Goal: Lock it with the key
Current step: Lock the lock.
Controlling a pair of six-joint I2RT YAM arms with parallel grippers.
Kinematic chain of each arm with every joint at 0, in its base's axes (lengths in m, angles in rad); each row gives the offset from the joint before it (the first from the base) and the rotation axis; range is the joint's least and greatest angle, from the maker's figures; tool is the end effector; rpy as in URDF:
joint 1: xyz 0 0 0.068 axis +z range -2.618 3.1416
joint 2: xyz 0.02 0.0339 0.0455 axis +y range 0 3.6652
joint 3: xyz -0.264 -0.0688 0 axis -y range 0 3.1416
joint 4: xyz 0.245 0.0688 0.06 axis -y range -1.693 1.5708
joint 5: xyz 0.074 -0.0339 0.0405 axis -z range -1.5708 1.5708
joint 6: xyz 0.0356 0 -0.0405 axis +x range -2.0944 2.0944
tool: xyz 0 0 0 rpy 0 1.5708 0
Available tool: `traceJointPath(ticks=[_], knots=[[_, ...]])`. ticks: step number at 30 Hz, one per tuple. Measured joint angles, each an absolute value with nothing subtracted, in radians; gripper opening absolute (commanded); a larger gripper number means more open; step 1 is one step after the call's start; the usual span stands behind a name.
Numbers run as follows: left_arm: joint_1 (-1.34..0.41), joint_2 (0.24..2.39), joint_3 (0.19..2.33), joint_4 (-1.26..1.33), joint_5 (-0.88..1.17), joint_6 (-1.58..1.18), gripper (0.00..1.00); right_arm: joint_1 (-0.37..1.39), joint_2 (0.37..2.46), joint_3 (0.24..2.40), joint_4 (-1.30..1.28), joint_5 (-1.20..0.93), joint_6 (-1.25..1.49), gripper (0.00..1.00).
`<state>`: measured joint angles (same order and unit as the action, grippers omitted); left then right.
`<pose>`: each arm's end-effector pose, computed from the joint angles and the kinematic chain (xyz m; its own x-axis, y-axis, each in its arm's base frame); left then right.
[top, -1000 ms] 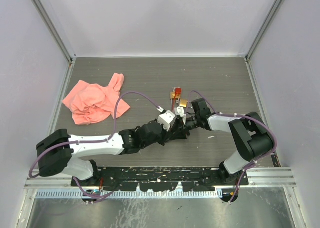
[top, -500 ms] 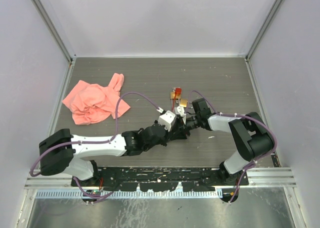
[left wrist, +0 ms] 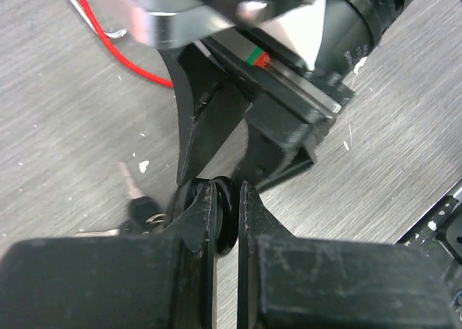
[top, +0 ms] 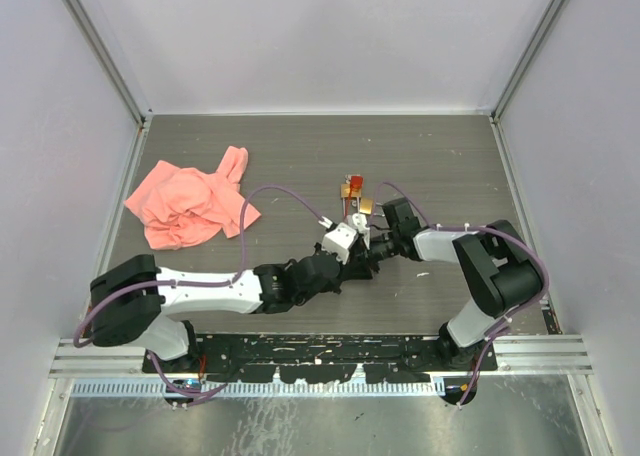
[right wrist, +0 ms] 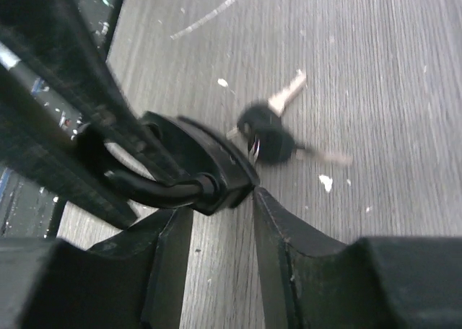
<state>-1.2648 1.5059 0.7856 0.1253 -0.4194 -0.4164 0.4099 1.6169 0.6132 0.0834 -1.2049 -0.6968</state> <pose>0.1087 -0.2958 0.2007 -0.4656 0.2475 -0.8497 0.6353 0.7619 -0.1262 0.2316 0.1369 0.1338 -0.1354 -0.3092 -0.9413 -0.9755 -0.1247 0.1812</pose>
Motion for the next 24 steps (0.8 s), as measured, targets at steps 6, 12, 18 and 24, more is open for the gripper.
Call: traceJointPath(ticks=[6,12,18,24], knots=[[-1.281,1.542,0.773,0.086,-0.312,-0.427,0.0,0.418,1.634,0.611,0.075,-1.121,-0.629,0.01],[-1.218,1.538,0.72,-0.065,-0.069,-0.378,0.0,0.371,1.559,0.65,0.164,-1.156,-0.587,0.01],[-1.107,1.521,0.753,-0.179,0.044,-0.297,0.0,0.308,1.542,0.72,0.089,-1.185,-0.623,0.11],[-1.043,1.462,0.831,-0.306,0.078,-0.22,0.0,0.262,1.562,0.83,-0.176,-1.219,-0.792,0.49]])
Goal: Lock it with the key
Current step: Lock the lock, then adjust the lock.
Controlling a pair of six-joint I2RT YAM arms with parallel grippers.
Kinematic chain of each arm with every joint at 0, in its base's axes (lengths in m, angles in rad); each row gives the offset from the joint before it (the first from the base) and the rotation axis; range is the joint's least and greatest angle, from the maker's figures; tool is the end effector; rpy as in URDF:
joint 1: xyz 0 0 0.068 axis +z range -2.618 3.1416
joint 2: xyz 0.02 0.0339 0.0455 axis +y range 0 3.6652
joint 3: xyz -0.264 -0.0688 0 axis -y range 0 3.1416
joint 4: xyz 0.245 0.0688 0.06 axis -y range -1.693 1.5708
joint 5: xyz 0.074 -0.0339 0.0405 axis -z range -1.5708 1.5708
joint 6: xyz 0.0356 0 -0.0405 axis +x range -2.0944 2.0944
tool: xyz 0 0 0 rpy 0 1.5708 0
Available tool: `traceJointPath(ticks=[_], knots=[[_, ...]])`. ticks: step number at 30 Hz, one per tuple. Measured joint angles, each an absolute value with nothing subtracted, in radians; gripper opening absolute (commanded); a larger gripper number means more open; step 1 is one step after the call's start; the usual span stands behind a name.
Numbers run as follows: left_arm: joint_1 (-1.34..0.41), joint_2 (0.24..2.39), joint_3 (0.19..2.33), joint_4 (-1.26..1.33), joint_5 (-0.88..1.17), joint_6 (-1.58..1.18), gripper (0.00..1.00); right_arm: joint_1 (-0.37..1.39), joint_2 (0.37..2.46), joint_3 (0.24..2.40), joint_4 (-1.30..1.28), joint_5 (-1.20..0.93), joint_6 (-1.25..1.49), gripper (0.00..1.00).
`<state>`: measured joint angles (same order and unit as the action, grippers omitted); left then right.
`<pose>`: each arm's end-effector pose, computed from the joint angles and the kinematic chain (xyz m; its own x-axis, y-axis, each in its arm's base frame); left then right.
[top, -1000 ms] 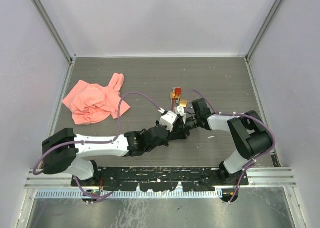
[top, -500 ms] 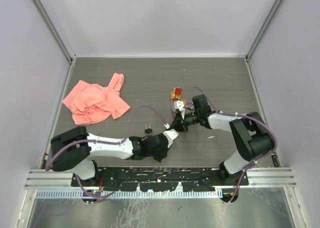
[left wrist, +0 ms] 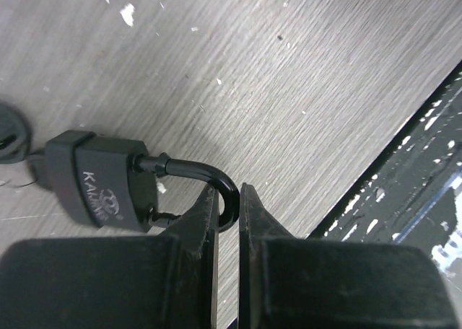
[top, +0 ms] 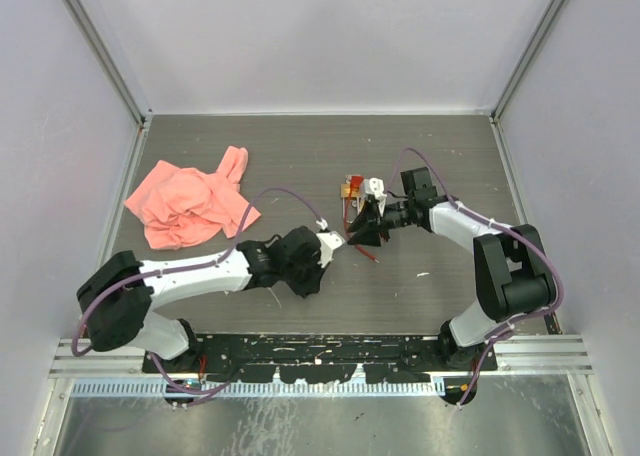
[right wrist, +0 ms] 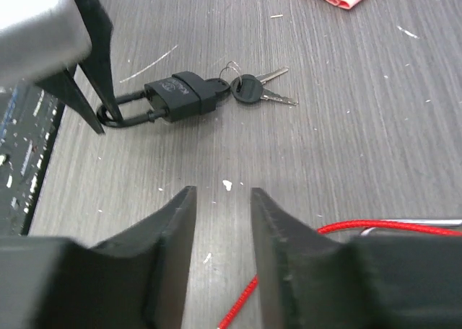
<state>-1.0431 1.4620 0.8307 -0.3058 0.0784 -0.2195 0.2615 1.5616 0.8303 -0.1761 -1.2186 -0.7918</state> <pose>0.1433 -0.2514 0.1915 -0.5887 0.5789 -0.5642 0.7751 0.6024 -0.1905 0.2745 0.1081 0.1905 -0.0739 -0.2739 -0.9589 -0.9966 -0.0158 0.0814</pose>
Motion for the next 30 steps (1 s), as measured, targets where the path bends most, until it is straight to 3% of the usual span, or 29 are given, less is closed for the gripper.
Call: traceJointPath(ticks=[6,7,8,16,20,24,30], knots=[[-0.991,1.349,0.903,-0.396,0.119,-0.144,0.0,0.225,1.586,0.94,-0.43,-1.232,-0.974,0.8],[-0.981,1.332,0.913,-0.406,0.132,-0.134,0.0,0.215,1.591,0.962,-0.477,-1.235,-1.022,0.94],[-0.969,1.312,0.925,-0.416,0.15,-0.117,0.0,0.203,1.595,0.984,-0.527,-1.238,-1.079,0.99],[-0.834,1.261,1.002,-0.456,0.438,-0.052,0.0,0.189,1.698,1.156,-1.111,-1.269,-1.769,1.0],[-0.783,1.275,1.044,-0.453,0.564,-0.031,0.0,0.233,1.754,1.25,-1.29,-1.283,-1.918,1.0],[-0.774,1.322,1.081,-0.422,0.628,-0.026,0.0,0.301,1.732,1.277,-1.283,-1.262,-1.789,1.0],[-0.755,1.375,1.083,-0.369,0.684,-0.025,0.0,0.384,1.554,1.188,-0.915,-1.094,-1.319,1.0]])
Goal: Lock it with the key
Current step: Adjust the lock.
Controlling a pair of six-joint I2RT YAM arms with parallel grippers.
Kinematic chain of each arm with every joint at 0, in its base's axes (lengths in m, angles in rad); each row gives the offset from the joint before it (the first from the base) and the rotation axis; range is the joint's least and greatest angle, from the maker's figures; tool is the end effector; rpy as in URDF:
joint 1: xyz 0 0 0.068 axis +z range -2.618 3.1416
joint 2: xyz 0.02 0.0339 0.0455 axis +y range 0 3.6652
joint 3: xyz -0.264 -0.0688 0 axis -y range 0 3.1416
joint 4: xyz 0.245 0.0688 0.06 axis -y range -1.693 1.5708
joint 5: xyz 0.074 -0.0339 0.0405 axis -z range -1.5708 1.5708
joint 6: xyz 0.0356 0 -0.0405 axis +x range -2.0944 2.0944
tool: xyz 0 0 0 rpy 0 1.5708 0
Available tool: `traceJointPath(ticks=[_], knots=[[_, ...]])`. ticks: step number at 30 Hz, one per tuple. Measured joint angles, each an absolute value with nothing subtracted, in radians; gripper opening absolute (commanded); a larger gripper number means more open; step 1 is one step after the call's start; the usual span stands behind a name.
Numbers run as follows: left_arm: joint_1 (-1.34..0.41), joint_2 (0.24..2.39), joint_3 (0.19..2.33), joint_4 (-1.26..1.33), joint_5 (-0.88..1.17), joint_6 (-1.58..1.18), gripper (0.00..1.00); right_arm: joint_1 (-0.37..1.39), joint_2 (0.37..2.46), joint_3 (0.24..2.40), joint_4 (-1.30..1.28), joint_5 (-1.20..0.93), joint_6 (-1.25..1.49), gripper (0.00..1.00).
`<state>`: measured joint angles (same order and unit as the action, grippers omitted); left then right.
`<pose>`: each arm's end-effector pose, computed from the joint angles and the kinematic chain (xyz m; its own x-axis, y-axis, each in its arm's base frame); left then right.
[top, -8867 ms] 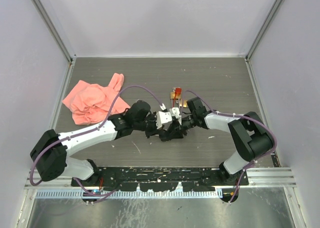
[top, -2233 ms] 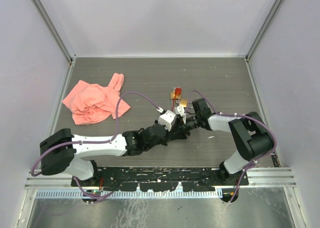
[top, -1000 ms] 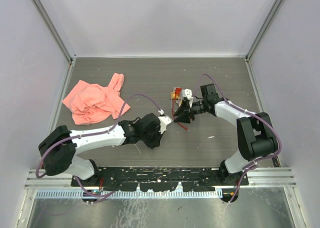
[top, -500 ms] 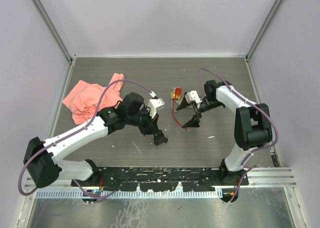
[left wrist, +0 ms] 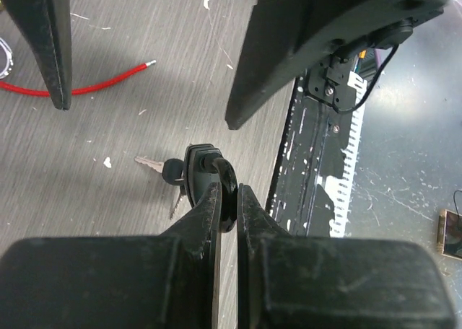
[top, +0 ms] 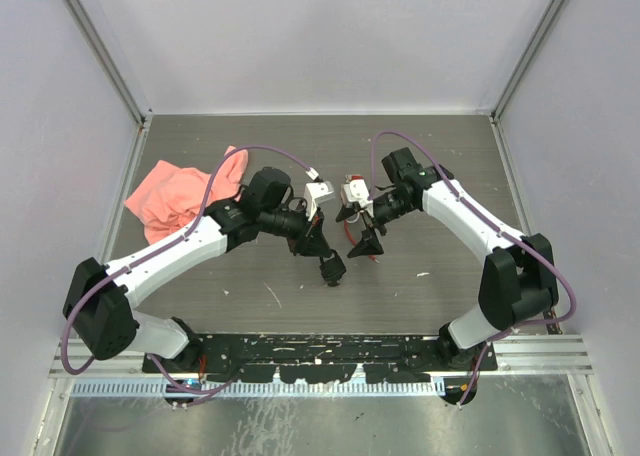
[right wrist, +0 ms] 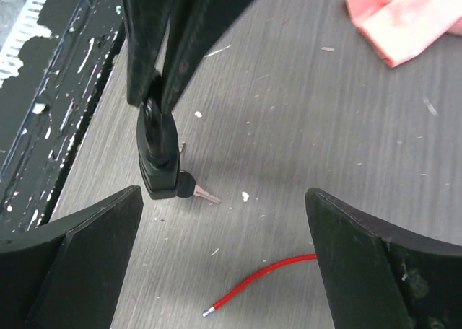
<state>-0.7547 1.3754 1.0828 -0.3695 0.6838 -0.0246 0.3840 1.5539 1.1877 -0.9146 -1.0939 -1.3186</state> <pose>0.2037 -0.2224 0.2968 -0.4697 0.4155 -0.7789 0.8827 0.2336 -0.4077 0.2585 0.1386 0.2592 0.1729 -0.4096 -0.8957 -0.9620 -0.2652 -0.0645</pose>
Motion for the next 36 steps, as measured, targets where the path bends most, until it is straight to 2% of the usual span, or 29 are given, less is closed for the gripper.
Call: traceJointPath(ticks=[9,12,15,18,21,30,33,36], knots=[[-0.728,1.403,1.104,-0.316,0.713,-0.026,0.0,0.445,1.518,1.158,-0.841,-1.089,-1.186,1.0],[-0.725,1.404,1.113,-0.304,0.723,-0.029,0.0,0.477,1.516,1.103,-0.775,-1.086,-1.104,0.93],[-0.722,1.404,1.119,-0.298,0.734,-0.032,0.0,0.492,1.516,1.081,-0.732,-1.079,-1.044,0.91],[-0.715,1.404,1.122,-0.286,0.747,-0.04,0.0,0.491,1.516,1.081,-0.703,-1.074,-1.009,0.93],[-0.701,1.404,1.12,-0.25,0.759,-0.066,0.0,0.488,1.514,1.068,-0.672,-1.077,-0.976,1.0],[-0.64,1.285,1.017,-0.011,0.767,-0.228,0.0,0.392,1.436,1.043,-0.552,-1.202,-0.775,1.0],[-0.624,1.243,1.017,0.059,0.769,-0.276,0.0,0.382,1.412,1.065,-0.468,-1.237,-0.67,0.96],[-0.606,1.217,1.017,0.117,0.777,-0.315,0.0,0.387,1.412,1.073,-0.355,-1.256,-0.559,0.84]])
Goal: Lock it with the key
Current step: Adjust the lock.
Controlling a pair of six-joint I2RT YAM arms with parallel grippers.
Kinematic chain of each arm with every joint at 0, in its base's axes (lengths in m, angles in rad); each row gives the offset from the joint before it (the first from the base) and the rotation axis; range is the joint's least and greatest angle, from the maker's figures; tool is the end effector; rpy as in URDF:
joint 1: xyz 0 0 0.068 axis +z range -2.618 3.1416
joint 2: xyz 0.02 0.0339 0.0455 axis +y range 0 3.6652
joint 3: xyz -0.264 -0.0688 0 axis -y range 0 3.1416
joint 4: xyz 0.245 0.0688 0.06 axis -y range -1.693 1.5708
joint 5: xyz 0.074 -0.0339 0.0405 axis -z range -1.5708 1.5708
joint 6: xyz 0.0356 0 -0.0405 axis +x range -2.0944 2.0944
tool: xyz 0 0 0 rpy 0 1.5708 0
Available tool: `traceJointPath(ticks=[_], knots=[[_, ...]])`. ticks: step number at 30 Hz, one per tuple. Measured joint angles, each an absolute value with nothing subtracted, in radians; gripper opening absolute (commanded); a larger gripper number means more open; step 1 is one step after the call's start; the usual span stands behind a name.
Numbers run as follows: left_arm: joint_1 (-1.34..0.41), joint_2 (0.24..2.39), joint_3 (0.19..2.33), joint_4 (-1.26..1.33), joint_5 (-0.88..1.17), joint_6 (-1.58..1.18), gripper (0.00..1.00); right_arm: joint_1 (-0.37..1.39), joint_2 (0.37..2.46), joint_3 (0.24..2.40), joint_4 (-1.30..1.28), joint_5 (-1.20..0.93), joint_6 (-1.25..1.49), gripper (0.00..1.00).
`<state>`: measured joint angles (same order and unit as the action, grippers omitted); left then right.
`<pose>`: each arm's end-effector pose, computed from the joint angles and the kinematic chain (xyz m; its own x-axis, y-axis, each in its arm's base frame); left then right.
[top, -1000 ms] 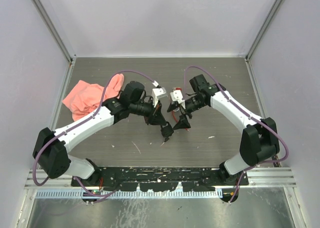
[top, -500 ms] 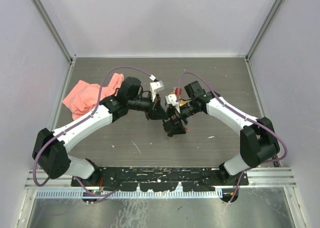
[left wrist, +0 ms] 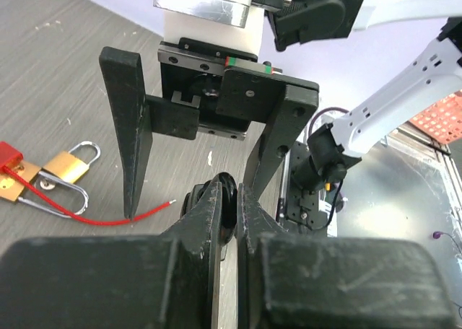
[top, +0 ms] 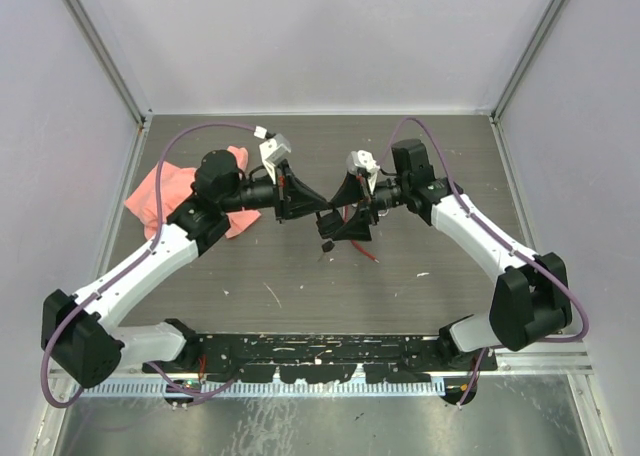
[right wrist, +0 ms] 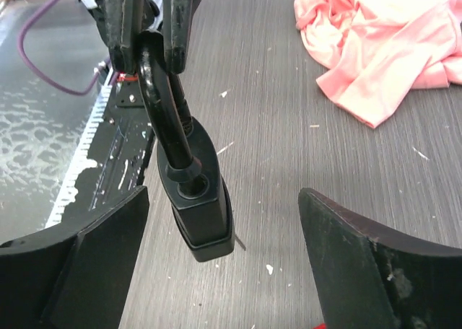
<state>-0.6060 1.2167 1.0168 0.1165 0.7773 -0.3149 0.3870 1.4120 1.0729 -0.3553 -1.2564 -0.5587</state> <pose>0.2155 -0.1797 0.3630 -0.3688 -0.0130 -0.9294 0.9111 0.1932 -0.3642 0.2600 0.1425 0.2949 -0.0819 -0.2104 -0.9742 -0.9869 -0.1191 0.1087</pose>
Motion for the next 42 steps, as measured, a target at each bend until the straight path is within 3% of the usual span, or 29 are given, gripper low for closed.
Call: traceJointPath(ticks=[2,7,9,12,14,18,19,29,34,39,42], knots=[[-0.597,1.21,1.017,0.148,0.784,-0.34,0.0,0.398,1.412,1.071,-0.275,-1.266,-0.472,0.72],[-0.588,1.21,1.017,0.186,0.79,-0.381,0.0,0.432,1.412,1.071,-0.17,-1.287,-0.351,0.2],[-0.583,1.21,1.017,0.192,0.783,-0.387,0.0,0.443,1.412,1.071,-0.148,-1.295,-0.322,0.1],[-0.576,1.208,1.016,0.191,0.791,-0.392,0.05,0.448,1.412,1.075,-0.153,-1.288,-0.317,0.06],[-0.57,1.208,1.01,0.191,0.794,-0.391,0.18,0.447,1.415,1.095,-0.213,-1.276,-0.358,0.04],[-0.537,1.199,0.991,0.184,0.839,-0.374,0.87,0.448,1.449,1.189,-0.437,-1.225,-0.498,0.03],[-0.529,1.19,0.984,0.173,0.844,-0.359,1.0,0.448,1.47,1.232,-0.521,-1.204,-0.554,0.03],[-0.497,0.991,0.891,0.082,0.778,-0.256,1.0,0.486,1.645,1.477,-1.044,-0.945,-0.902,0.03],[-0.517,1.039,0.831,0.131,0.762,-0.264,0.89,0.546,1.663,1.52,-1.169,-0.872,-0.961,0.03],[-0.601,1.091,0.832,0.078,0.72,-0.178,0.67,0.592,1.666,1.56,-1.228,-0.839,-0.983,0.03],[-0.626,1.123,0.839,0.059,0.723,-0.149,0.61,0.609,1.68,1.587,-1.248,-0.827,-0.989,0.03]])
